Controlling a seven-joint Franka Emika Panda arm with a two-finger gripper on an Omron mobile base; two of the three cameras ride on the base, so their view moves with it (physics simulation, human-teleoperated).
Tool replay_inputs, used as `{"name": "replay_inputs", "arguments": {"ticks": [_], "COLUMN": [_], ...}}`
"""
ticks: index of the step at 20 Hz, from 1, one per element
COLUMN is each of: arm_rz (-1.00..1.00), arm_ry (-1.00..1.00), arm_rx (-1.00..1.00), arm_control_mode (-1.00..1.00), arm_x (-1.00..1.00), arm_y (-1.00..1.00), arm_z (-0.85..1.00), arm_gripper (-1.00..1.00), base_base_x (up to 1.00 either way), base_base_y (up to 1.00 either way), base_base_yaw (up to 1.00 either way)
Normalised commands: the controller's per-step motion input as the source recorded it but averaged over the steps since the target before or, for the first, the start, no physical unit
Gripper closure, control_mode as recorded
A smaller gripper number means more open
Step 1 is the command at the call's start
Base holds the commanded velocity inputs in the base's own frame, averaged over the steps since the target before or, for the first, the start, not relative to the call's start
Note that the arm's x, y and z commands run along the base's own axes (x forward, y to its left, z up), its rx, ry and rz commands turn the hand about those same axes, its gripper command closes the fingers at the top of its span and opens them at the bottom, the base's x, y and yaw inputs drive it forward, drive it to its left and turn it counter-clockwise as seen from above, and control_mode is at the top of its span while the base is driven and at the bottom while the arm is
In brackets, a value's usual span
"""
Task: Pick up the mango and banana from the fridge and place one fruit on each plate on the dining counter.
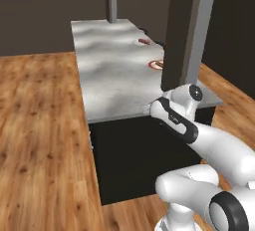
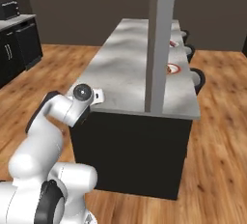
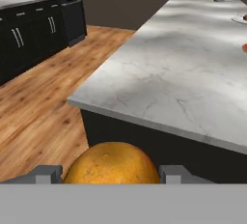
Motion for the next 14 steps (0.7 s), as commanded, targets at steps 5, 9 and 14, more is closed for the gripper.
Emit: {"name": "replay_inputs", "arguments": {"ticks": [5,9,14], "arm_rz": [0.0,0.0,0.0], "arm_ry": [0.0,0.0,0.0], "arm_rx": [0.0,0.0,0.0], "arm_control_mode": [1.0,1.0,1.0], "arm_x": [0.0,0.0,0.0], "arm_y": [0.0,0.0,0.0], "arm_z": [0.0,0.0,0.0], "arm_gripper": [1.0,1.0,1.0], "base_base_x": [0.02,0.03,0.28], "base_base_y": [-0.86,-0.85,-0.73], "base_base_yaw": [-0.02,-0.04,-0.02]}}
